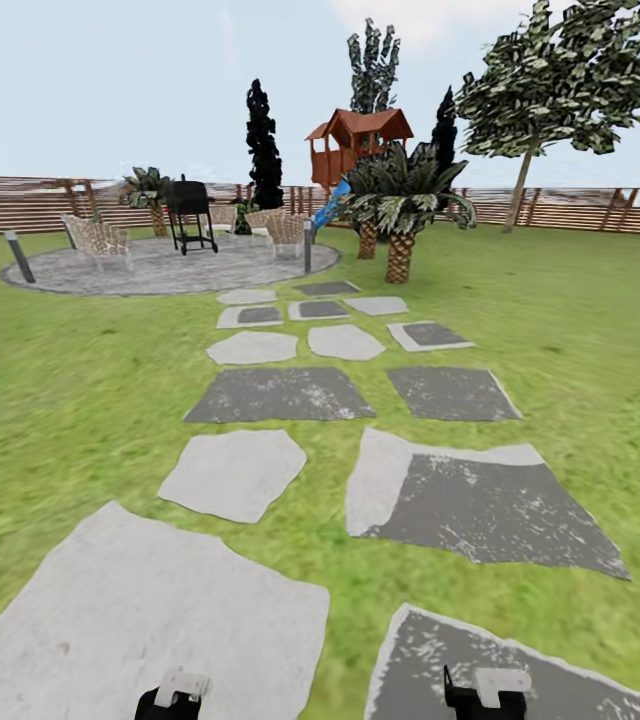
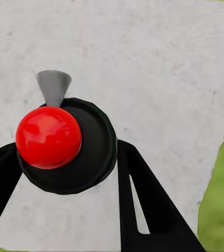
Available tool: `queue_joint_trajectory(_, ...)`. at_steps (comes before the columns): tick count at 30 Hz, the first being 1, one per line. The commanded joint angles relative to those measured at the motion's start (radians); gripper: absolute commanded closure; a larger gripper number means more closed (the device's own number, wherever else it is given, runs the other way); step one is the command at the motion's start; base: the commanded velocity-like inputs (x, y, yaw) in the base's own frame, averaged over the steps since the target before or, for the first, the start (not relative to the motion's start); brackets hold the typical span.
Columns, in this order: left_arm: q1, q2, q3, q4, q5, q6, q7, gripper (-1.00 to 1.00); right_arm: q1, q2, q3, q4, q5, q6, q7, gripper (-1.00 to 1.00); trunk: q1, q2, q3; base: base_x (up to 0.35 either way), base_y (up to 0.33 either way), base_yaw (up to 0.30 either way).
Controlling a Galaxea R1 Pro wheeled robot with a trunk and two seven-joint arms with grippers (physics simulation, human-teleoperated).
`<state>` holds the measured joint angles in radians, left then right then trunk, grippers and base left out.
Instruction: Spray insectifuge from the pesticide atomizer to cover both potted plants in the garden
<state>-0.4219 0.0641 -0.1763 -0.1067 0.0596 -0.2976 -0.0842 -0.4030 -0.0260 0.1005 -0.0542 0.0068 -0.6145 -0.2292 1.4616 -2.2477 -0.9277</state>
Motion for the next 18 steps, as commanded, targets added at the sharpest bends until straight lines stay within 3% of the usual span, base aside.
queue_joint_trajectory(1,-0.001,0.000,-0.005,0.001,0.006,-0.003,-0.003,1.00,0.000,0.000,0.008,0.001,0.001,-0.001,-0.009,-1.00,0.000,0.000,-0.001,0.340,0.000,0.046)
queue_joint_trajectory(18,0.000,0.004,-0.005,0.001,0.006,-0.003,-0.003,1.00,0.000,0.001,0.009,0.001,0.001,-0.001,-0.007,-1.00,0.000,0.000,-0.001,0.340,0.000,0.003)
